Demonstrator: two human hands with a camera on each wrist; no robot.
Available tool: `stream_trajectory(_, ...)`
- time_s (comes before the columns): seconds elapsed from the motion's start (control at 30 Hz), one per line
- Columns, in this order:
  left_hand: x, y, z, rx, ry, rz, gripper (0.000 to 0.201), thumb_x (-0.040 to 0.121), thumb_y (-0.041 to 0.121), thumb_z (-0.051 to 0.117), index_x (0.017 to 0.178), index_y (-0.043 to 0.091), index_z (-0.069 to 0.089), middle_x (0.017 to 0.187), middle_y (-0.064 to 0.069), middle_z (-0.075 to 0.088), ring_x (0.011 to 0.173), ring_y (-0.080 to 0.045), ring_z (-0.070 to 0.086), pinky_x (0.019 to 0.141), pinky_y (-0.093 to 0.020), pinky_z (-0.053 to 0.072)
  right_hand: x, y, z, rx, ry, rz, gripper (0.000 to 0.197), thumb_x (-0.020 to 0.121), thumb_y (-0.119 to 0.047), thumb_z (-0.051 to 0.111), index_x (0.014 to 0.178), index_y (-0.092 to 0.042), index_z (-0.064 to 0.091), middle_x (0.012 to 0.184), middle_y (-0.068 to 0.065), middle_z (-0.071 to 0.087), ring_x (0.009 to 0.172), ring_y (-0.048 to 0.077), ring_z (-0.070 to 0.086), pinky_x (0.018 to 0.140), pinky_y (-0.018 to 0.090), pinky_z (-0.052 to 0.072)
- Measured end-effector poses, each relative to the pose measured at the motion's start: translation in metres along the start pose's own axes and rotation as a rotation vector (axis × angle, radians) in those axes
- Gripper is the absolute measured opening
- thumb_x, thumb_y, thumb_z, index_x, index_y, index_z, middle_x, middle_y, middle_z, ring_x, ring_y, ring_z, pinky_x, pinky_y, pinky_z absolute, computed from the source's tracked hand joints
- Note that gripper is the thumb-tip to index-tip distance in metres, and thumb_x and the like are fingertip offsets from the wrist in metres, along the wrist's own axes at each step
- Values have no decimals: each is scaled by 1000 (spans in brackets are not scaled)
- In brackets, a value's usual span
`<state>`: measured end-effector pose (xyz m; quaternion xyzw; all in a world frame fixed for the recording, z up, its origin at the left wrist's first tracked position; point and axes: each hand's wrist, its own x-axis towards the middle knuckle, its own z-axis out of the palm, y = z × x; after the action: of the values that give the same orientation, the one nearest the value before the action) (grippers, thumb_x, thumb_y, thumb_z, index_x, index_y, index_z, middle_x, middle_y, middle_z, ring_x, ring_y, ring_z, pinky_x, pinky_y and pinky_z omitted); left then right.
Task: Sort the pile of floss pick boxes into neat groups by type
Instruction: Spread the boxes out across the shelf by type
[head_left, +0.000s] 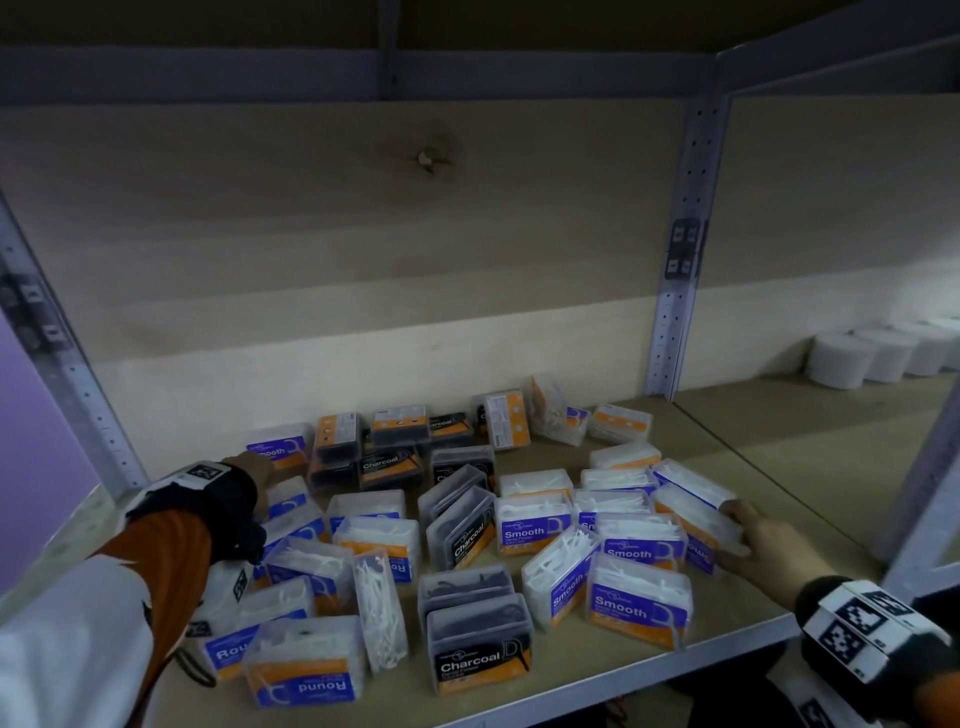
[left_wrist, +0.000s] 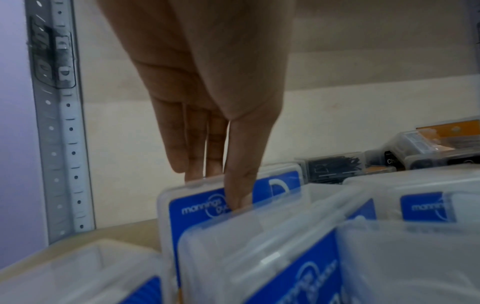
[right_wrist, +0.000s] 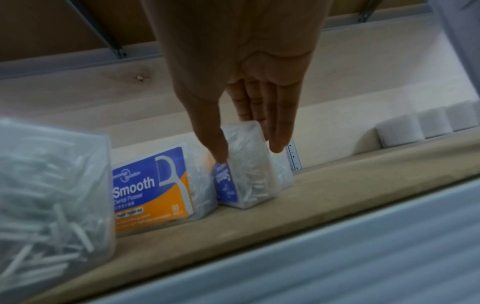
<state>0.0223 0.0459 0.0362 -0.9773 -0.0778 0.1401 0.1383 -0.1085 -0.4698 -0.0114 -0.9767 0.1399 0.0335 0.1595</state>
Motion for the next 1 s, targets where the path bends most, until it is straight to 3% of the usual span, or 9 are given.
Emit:
stream_trajectory(0.27,11,-16,12,12,-36,80,65,81,27,69,138,12,44,137,-8,52,125,-20,52,104,-26,41,0,-1,-2,-13,10,9,63,88,-29,63,140,-9,35,137,9,51,119,22,57,88,25,44)
stream_trajectory(0.57,16,-10,10,11,-109,72,60,90,21,60,144,11,36,146,-7,42,134,-19,42,110,-24,35,2,1,-6,-49,23,-20,59,90,-34,58,140,-11,37,138,6,47,118,20,56,90,24,44)
stream_trajectory(0.8,28,-21,6,43,-113,73,61,80,41,68,134,19,51,137,-1,53,125,-16,51,108,-28,40,17,-14,-29,-91,48,-122,50,93,-34,54,137,-13,42,136,4,48,117,17,54,94,23,43)
stream_trajectory(1.0,40,-5,-19,16,-63,113,42,87,34,61,128,22,57,133,1,56,122,-15,53,103,-23,41,46,-32,-54,-179,72,-217,50,95,-36,49,141,-19,38,142,-1,45,124,14,51,99,20,40)
